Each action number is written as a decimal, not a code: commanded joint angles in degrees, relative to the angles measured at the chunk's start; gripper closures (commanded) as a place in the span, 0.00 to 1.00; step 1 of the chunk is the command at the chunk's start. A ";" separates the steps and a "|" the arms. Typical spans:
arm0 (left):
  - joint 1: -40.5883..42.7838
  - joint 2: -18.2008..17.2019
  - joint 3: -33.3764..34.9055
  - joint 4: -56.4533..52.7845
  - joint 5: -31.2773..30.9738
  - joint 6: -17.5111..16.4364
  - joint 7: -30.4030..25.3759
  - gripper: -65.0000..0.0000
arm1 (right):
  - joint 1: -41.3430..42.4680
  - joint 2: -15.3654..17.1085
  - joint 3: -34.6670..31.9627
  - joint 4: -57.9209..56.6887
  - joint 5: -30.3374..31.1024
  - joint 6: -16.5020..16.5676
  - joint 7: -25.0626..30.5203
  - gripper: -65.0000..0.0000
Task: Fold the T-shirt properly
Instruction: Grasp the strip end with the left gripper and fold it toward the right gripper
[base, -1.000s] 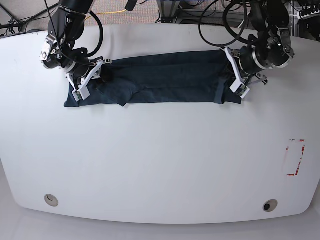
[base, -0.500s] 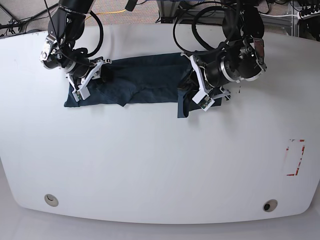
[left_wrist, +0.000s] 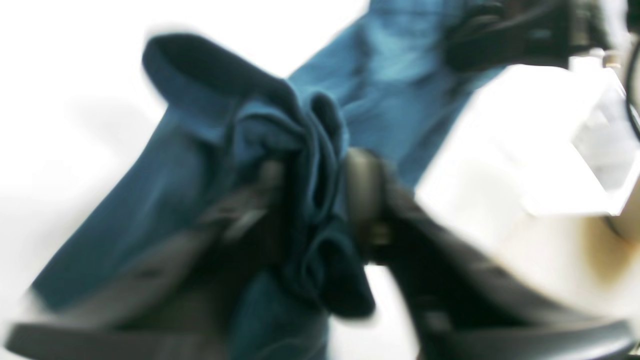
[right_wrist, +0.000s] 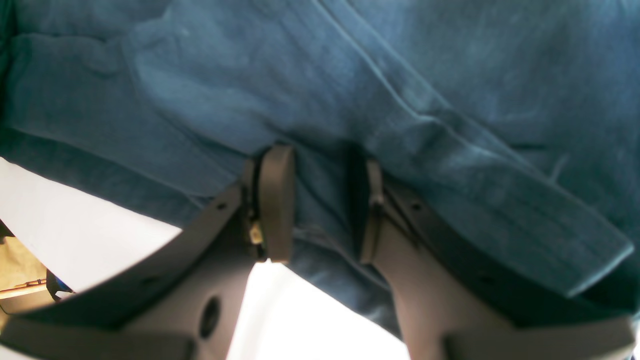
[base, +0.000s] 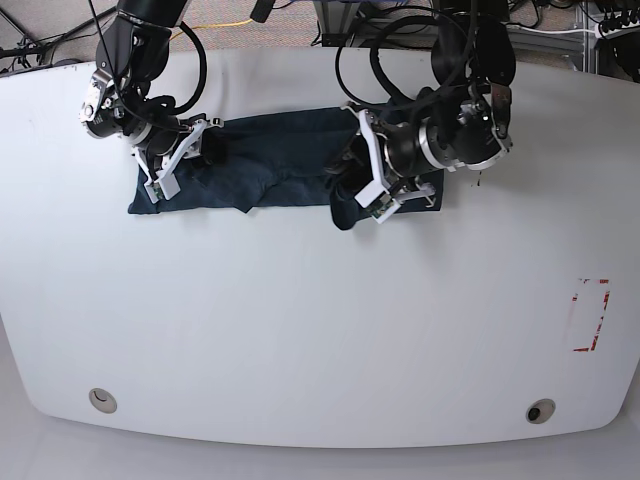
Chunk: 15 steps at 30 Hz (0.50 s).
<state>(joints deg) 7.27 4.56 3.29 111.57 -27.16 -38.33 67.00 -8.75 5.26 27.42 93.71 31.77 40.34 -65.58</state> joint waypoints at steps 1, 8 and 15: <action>-0.54 0.50 3.88 1.00 -1.55 4.61 -1.20 0.50 | 0.18 0.50 0.14 0.57 -1.22 -0.34 -1.10 0.73; -3.44 2.26 11.35 3.29 -2.95 12.61 1.00 0.34 | 0.27 0.68 -3.11 0.66 -1.22 -0.34 -1.10 0.73; -4.41 2.61 4.14 3.46 -4.71 12.61 2.14 0.35 | 0.36 0.41 -3.55 1.19 -1.22 -0.34 -1.10 0.73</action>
<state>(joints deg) 3.64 7.86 9.89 114.06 -31.75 -25.69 69.78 -8.51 5.37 23.92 93.86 31.42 40.27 -65.52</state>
